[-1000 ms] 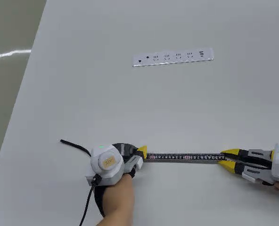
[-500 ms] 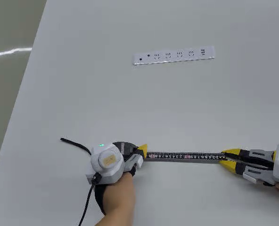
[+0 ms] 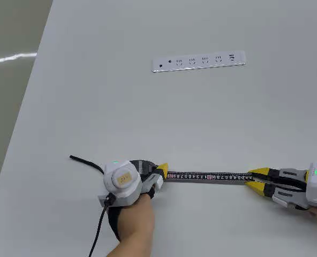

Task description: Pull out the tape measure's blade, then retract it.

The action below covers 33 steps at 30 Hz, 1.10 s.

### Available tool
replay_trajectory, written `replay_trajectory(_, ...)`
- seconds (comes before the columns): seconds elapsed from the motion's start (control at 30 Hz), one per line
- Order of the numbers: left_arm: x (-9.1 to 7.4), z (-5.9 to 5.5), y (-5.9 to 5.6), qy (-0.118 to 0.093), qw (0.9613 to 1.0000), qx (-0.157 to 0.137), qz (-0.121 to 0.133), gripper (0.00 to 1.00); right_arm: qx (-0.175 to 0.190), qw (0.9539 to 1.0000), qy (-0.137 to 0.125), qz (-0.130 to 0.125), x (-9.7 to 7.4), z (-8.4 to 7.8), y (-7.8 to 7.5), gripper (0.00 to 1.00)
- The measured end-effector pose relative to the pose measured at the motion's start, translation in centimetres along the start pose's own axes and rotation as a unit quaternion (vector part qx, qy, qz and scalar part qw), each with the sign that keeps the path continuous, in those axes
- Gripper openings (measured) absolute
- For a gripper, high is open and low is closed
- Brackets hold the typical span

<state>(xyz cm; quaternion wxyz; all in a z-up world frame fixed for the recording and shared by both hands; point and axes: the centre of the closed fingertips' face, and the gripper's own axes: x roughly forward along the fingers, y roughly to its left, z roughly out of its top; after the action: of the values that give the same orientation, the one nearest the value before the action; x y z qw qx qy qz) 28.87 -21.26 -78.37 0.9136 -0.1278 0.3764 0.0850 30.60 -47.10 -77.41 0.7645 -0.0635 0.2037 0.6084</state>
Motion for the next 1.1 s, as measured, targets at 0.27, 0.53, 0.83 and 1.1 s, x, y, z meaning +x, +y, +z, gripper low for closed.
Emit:
replay_trajectory(0.27, 0.0, 0.0, 0.0, 0.001, 1.0000, 0.000, -0.001, 0.75, -0.007, 0.9999, -0.002, 0.010, 0.7, 0.1, 0.8, 0.12)
replay_trajectory(0.53, 0.0, 0.0, 0.0, 0.001, 1.0000, -0.001, -0.001, 0.75, -0.012, 0.9997, -0.003, 0.021, 1.8, 0.7, 1.3, 0.12)
replay_trajectory(0.83, 0.0, 0.0, 0.0, 0.002, 1.0000, -0.005, 0.001, 0.75, -0.022, 0.9993, -0.003, 0.031, 3.7, 1.4, 1.8, 0.12)
replay_trajectory(1.1, 0.0, 0.0, 0.0, 0.002, 1.0000, -0.006, 0.000, 0.75, -0.020, 0.9991, -0.002, 0.038, 4.4, 0.9, 1.4, 0.12)
